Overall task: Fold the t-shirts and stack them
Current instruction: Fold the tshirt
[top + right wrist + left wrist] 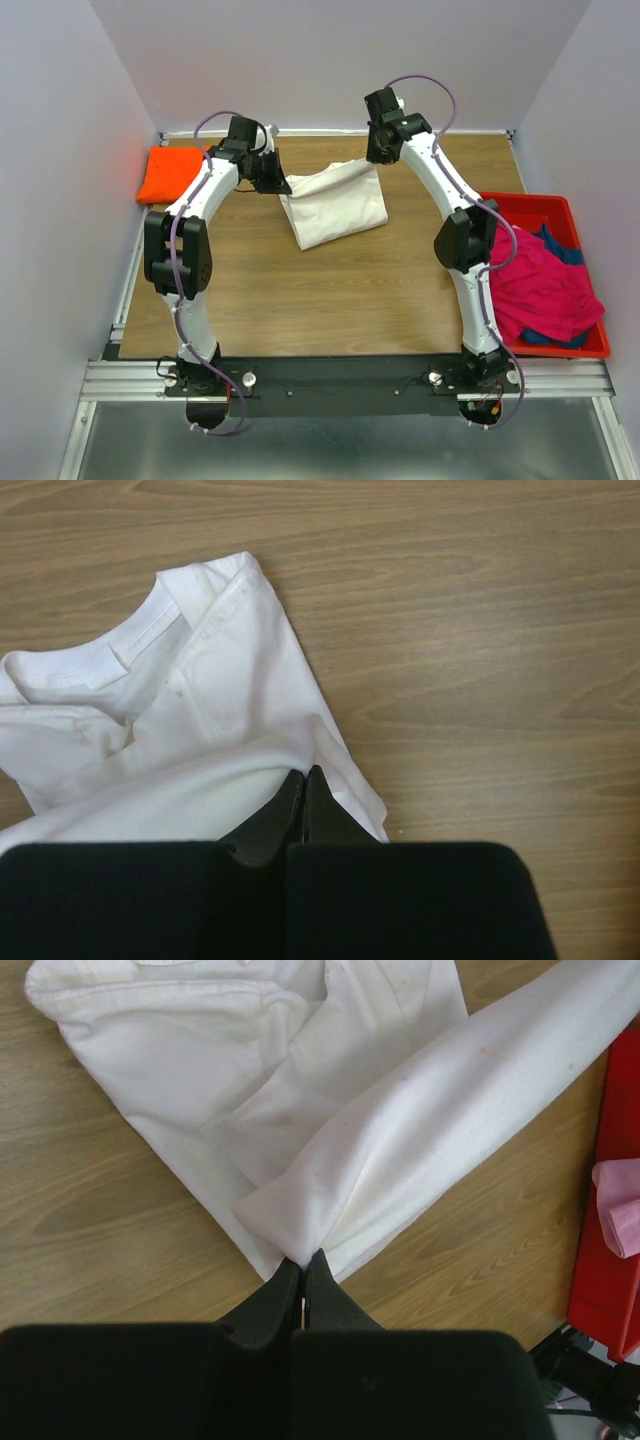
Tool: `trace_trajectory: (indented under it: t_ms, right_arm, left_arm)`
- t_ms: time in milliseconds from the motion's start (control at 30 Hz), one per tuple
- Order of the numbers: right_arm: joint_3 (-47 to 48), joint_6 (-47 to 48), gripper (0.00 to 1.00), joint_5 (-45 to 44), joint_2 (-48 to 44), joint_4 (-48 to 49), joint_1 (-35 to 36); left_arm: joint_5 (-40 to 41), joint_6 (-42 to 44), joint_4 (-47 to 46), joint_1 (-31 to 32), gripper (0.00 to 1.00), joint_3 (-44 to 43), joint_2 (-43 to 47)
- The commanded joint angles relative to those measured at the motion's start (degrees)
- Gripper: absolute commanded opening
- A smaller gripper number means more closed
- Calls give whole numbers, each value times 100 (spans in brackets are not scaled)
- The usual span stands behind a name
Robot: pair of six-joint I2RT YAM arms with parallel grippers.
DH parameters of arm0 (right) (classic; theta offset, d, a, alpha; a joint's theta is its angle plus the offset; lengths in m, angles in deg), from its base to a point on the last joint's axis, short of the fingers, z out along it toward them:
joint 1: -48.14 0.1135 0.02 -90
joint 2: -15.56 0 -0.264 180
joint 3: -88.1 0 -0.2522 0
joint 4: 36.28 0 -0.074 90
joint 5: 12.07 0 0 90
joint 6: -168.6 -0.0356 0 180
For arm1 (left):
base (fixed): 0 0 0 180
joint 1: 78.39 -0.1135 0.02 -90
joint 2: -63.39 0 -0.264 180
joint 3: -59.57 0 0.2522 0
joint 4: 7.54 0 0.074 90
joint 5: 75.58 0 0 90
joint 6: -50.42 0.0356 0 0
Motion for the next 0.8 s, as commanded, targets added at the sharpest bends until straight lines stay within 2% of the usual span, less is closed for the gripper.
trace_trajectory:
  t_ms: [0, 400, 433, 467, 500, 533, 567, 600, 667, 700, 767]
  right_arm:
    - [295, 280, 0, -64, 324, 365, -142]
    - [594, 518, 0, 50, 842, 1050, -204]
    - [638, 570, 3, 94, 956, 1164, -212]
    - [734, 597, 10, 321, 1026, 1226, -221]
    - [813, 606, 20, 323, 1097, 1287, -230]
    - [858, 588, 35, 549, 1167, 1340, -256]
    - [902, 510, 66, 656, 1263, 1454, -265]
    - [980, 492, 78, 918, 1282, 1516, -283]
    - [981, 483, 95, 1130, 1230, 1647, -283]
    - [938, 518, 96, 1175, 1194, 1674, -283]
    - [823, 614, 96, 1254, 1098, 1727, -292]
  left_arm:
    - [-136, -37, 29, -197, 0, -132, -221]
    - [-233, -265, -252, -487, 0, -580, -881]
    - [-224, -352, -313, -505, 0, -607, -925]
    - [-224, -414, -349, -557, 4, -633, -977]
    - [-207, -467, -392, -584, 16, -659, -1004]
    - [-85, -528, -489, -610, 31, -720, -1030]
    - [12, -720, -551, -628, 45, -730, -1013]
    - [100, -783, -638, -654, 60, -739, -978]
    - [364, -950, -946, -672, 87, -756, -882]
    - [417, -968, -1068, -672, 91, -756, -864]
    - [357, -986, -1210, -663, 92, -713, -820]
